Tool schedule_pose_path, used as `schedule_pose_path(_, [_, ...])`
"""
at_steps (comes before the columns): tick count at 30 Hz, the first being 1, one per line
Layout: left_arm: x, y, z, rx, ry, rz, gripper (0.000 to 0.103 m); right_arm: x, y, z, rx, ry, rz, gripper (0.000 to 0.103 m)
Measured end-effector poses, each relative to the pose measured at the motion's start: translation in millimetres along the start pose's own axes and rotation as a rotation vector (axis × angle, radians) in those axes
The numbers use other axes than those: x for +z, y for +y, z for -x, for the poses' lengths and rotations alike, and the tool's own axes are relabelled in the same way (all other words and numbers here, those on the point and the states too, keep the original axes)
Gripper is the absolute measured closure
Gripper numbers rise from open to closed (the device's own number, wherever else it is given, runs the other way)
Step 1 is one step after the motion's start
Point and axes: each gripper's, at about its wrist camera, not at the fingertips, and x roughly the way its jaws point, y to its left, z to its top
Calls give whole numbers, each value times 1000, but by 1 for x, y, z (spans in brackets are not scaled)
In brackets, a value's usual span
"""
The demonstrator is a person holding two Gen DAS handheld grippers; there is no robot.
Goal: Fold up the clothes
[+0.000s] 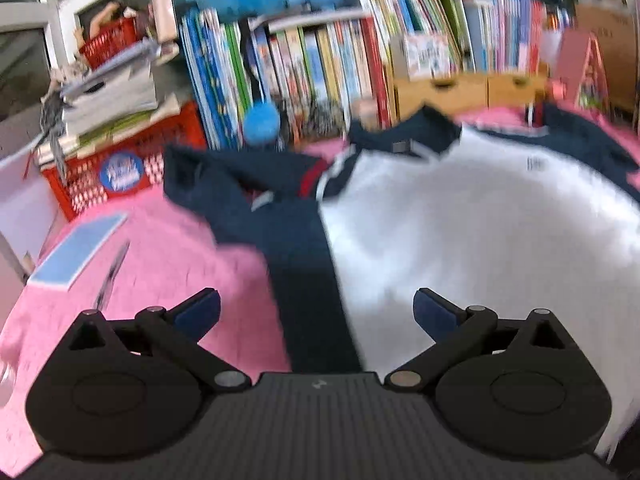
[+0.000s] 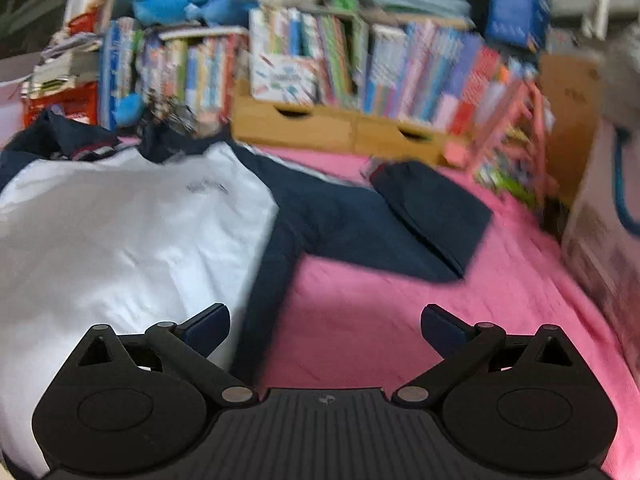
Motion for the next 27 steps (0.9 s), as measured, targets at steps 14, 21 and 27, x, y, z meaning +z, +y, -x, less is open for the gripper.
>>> schedule_pose_path(14, [-15,-8,-75,189,49,-130,0,38,100,-31,140,-45,199,0])
schedule_pose_path(21, [-37,42,-52,265,87,-81,0,48,131,-55,193,-31,199,0])
schedule_pose_path(27, [-15,56,-23,309,8,-97,0,45,160,-66,173,3,294,0])
